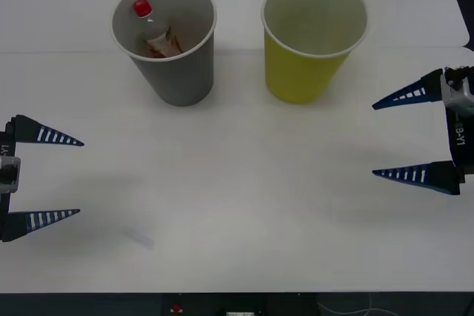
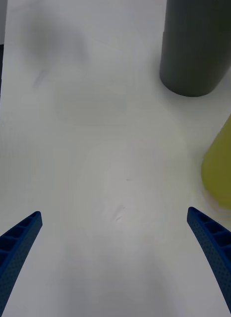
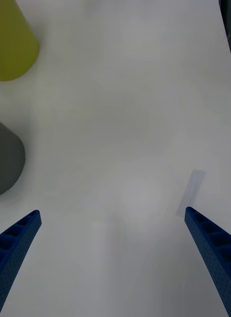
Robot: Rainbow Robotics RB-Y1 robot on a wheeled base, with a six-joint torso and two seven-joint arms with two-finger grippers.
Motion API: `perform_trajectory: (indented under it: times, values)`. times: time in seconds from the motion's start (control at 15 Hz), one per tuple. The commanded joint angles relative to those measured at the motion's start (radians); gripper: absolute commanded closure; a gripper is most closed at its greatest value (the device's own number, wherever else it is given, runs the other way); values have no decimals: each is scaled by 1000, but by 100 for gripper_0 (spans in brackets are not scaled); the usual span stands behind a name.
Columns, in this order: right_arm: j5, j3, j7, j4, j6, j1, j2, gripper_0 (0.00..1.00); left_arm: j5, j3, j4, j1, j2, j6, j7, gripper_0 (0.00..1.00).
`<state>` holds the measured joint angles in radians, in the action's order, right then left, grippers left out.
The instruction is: Put the can into the green bin and the plastic bottle into the gray bin
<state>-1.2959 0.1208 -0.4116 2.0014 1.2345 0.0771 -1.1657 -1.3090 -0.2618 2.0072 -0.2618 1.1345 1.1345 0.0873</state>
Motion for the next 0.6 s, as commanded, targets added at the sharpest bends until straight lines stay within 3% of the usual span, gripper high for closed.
perform_trajectory:
  times: [0.07, 0.6]
  values:
    - [-34, 68, 16, -1, 79, -43, -5, 0, 0, 0, 0, 0, 0, 0, 0, 0]
    - [-40, 178, 140, -10, 88, -195, 11, 0, 0, 0, 0, 0, 0, 0, 0, 0]
